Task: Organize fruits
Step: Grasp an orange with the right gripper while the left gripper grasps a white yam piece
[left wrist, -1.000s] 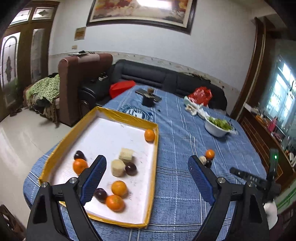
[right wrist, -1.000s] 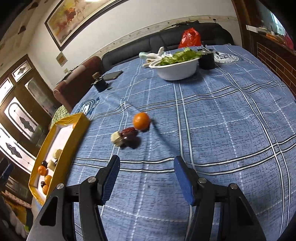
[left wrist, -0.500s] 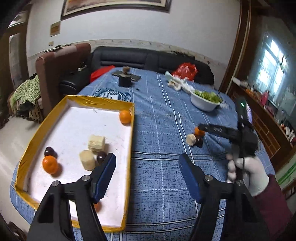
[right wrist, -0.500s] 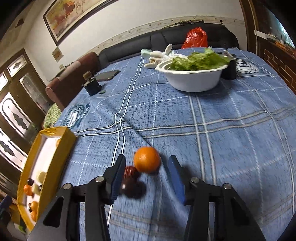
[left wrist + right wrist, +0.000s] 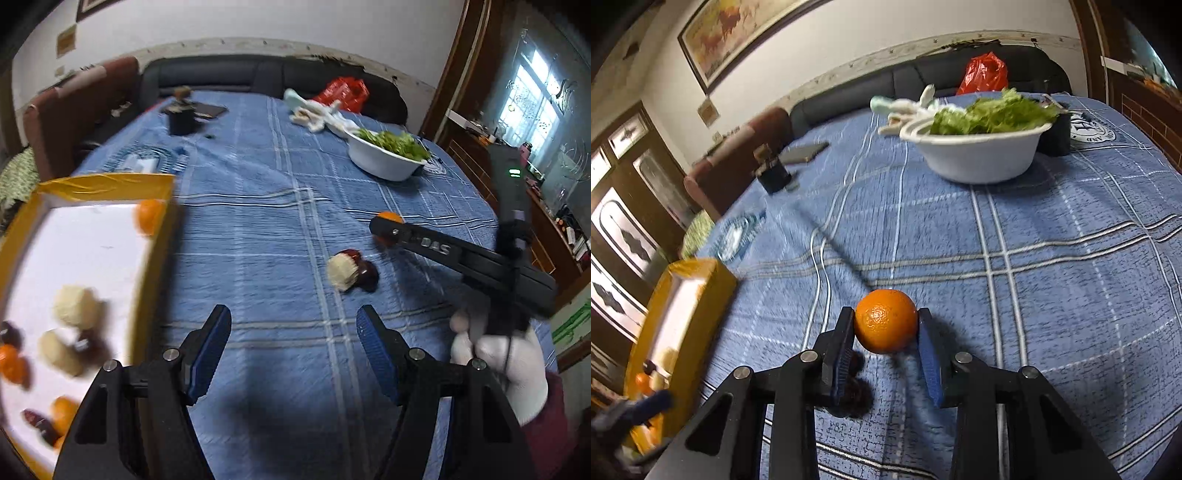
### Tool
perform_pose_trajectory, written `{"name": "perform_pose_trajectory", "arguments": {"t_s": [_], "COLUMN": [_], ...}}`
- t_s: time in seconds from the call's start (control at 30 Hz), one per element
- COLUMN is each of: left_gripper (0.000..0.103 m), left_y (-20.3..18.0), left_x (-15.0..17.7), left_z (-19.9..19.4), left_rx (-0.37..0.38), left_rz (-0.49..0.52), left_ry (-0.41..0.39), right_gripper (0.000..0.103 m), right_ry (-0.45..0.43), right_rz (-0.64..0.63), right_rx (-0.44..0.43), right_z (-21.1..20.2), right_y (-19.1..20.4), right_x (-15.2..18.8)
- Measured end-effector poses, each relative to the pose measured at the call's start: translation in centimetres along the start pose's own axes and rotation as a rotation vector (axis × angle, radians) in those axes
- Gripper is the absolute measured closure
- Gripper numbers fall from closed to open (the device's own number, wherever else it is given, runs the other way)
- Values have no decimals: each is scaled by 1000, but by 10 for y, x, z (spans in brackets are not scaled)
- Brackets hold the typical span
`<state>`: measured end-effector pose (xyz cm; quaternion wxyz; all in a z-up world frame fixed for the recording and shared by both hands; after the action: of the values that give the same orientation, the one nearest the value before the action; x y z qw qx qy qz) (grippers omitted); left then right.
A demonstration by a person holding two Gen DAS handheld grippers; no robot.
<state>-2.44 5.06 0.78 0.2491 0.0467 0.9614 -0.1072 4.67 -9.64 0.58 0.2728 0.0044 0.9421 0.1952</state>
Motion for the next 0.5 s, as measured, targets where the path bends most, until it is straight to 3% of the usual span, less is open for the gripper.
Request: {"name": "perform_pose_trajectory", "arguments": {"t_s": [0.13,0.23,0.3,0.4,0.5], "left_gripper": [34,44,57,59,59], "left_y": [-9,-13,-13,-6,-6], "left_x": [-16,-32,-35,-35,-32], "left_z": [33,55,66,72,57], "left_rx": [99,215,216,236,115], "left_rz": [-49,-101,-108,-130,-66], "left_ry": [55,73,87,91,49], "right_gripper": [66,66,66,66,66], "right_ry": [1,19,25,19,12], "right_rz": [44,72,71,64,63], "right_rx": [-25,-43,-49,-51,-52], "right_z": [-4,-1,0,-3,-5], "right_y": [-11,-17,-17,-14,-14], "right_x": [-1,-1,-2,-1,-2]}}
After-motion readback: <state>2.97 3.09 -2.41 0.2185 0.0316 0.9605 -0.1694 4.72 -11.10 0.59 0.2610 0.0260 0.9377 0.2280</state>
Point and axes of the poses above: each gripper's, at about its wrist camera, not at the fingertips, and z roughly the way its jaws point, y to its left, x to its underside, the point moved 6 cm from there along z, roughly the way its jaws point, and after that the axes turned 9 degrees about y, right-handed, at the moved point
